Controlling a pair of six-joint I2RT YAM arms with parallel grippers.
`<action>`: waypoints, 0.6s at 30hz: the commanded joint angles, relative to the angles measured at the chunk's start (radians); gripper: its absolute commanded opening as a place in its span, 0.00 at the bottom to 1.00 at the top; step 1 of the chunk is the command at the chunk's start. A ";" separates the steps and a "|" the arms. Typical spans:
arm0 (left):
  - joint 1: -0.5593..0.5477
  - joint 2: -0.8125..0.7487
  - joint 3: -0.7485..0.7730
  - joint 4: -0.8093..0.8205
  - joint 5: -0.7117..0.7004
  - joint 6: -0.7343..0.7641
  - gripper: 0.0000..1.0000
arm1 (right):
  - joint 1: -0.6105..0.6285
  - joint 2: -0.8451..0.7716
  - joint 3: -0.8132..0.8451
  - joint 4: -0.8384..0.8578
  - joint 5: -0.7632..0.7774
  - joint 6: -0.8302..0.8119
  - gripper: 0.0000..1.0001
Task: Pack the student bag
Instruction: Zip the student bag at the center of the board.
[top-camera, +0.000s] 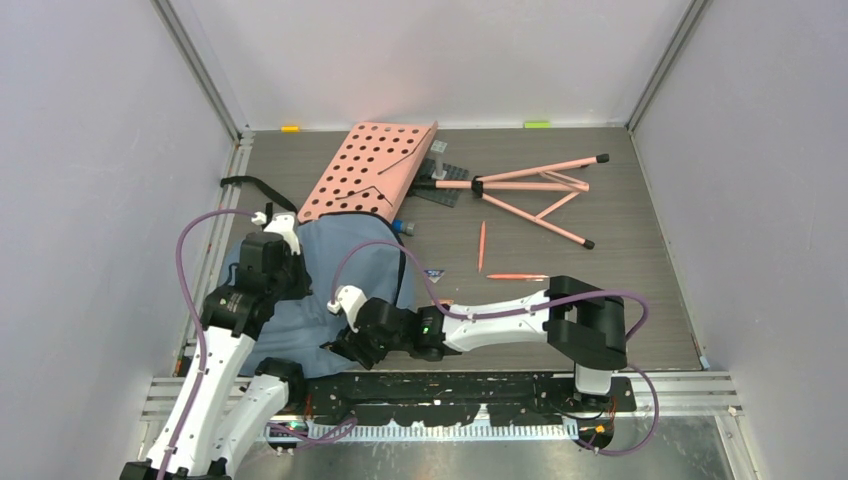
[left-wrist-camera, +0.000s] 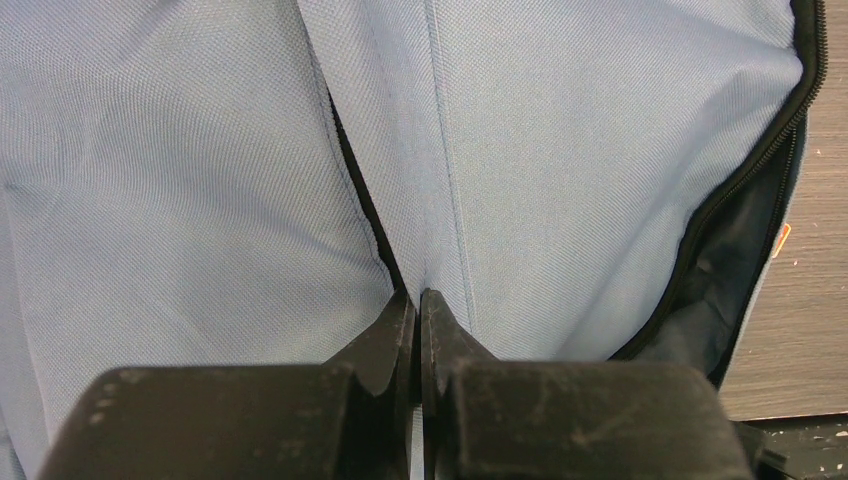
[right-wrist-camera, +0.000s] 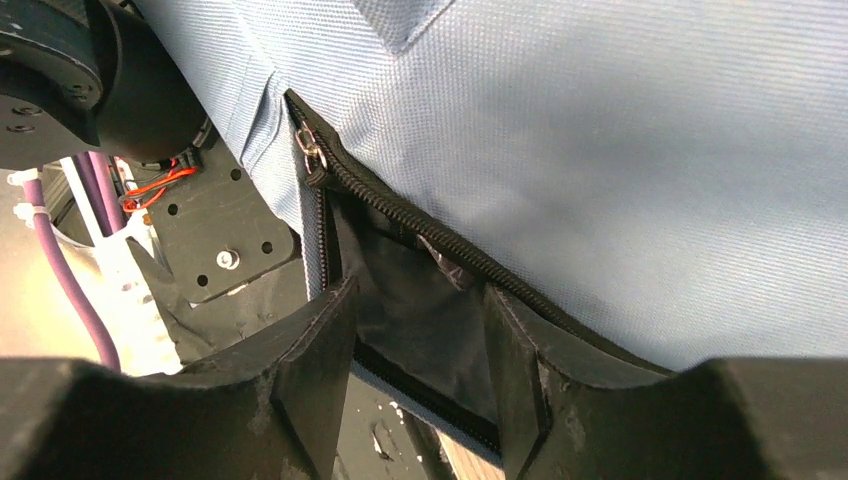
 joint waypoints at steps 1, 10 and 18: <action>-0.002 -0.008 0.012 0.123 0.011 0.013 0.00 | 0.009 0.039 0.033 0.079 -0.061 -0.042 0.55; -0.002 -0.004 0.011 0.126 0.012 0.017 0.00 | 0.026 0.080 -0.024 0.238 0.105 -0.056 0.52; -0.002 0.008 0.012 0.129 0.014 0.020 0.00 | 0.046 0.087 -0.059 0.390 0.028 -0.071 0.49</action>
